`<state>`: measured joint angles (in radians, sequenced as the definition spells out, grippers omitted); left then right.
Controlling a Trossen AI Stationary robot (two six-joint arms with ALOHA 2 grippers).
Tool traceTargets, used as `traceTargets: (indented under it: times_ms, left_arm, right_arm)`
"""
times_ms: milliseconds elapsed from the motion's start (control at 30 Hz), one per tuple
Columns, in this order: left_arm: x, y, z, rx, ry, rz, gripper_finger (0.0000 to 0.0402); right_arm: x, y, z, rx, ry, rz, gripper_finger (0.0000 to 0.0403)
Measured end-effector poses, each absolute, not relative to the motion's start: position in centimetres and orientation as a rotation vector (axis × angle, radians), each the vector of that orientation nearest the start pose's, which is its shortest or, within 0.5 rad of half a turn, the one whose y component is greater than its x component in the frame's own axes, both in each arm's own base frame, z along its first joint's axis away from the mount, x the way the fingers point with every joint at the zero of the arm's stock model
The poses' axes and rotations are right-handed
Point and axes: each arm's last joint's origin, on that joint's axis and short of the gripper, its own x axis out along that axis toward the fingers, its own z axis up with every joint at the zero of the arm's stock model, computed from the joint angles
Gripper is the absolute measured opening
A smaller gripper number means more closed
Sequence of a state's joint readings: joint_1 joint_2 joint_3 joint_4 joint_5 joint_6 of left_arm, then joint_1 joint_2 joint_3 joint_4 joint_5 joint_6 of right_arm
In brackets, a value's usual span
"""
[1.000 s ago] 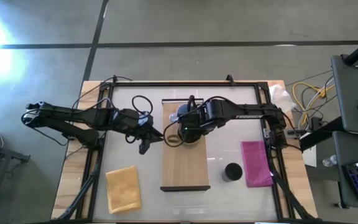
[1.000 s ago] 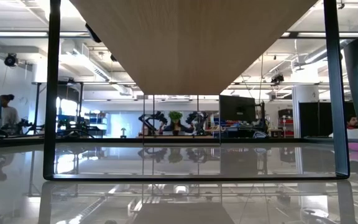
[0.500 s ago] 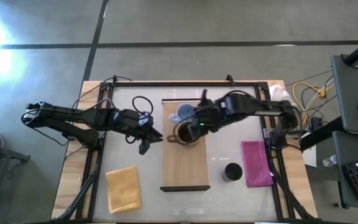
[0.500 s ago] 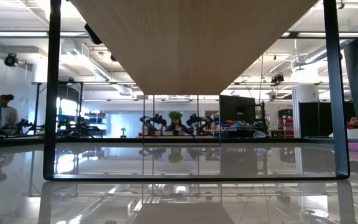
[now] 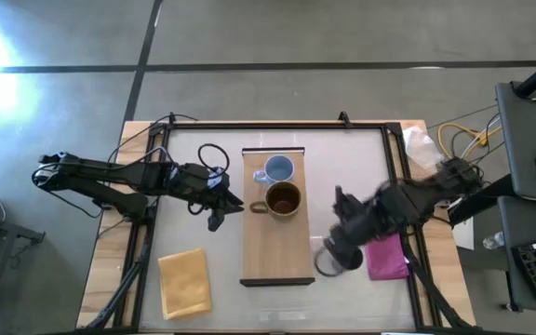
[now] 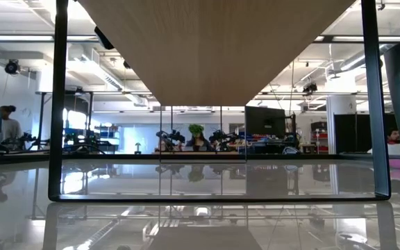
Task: Stack small to large cups/mugs on shelf
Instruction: Put the black cup on the shelf
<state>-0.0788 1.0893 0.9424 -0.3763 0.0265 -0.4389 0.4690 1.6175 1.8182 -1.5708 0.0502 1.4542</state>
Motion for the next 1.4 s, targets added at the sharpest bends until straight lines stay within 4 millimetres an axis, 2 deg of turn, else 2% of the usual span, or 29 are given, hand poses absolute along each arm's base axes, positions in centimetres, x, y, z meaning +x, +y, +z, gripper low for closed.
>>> traceTargets:
  times_ms: [167,267,400,533,900,1133,1233,1400]
  left_arm:
    - [23.2,-1.9,31.2,-0.414,0.538,0.013,0.0077]
    - [23.2,-1.9,31.2,-0.415,0.538,0.013,0.0077]
    - [23.2,-1.9,31.3,-0.417,0.537,0.009,0.0077]
    - [23.2,-1.9,31.7,-0.453,0.527,0.014,0.0077]
    - [23.2,-1.9,31.8,-0.52,0.524,0.032,0.0077]
    - [23.2,-1.9,31.7,-0.52,0.525,0.033,0.0077]
    - [23.2,-1.9,31.7,-0.519,0.524,0.036,0.0077]
    - [23.3,-1.9,31.7,-0.516,0.521,0.047,0.0077]
  right_arm:
    - [21.9,14.4,35.7,0.893,1.309,-0.776,0.014]
    - [20.9,15.0,34.2,0.922,1.304,-0.828,0.0147]
    - [20.7,15.3,32.6,0.974,1.276,-0.785,0.0153]
    - [20.4,15.1,30.7,0.918,1.304,-0.818,0.0153]
    - [20.4,15.1,27.7,0.862,1.318,-0.769,0.0158]
    - [20.2,14.8,25.9,0.846,1.277,-0.839,0.0157]
    - [20.0,14.7,25.3,0.851,1.29,-0.858,0.0148]
    - [20.1,14.8,24.4,0.873,1.303,-0.835,0.0109]
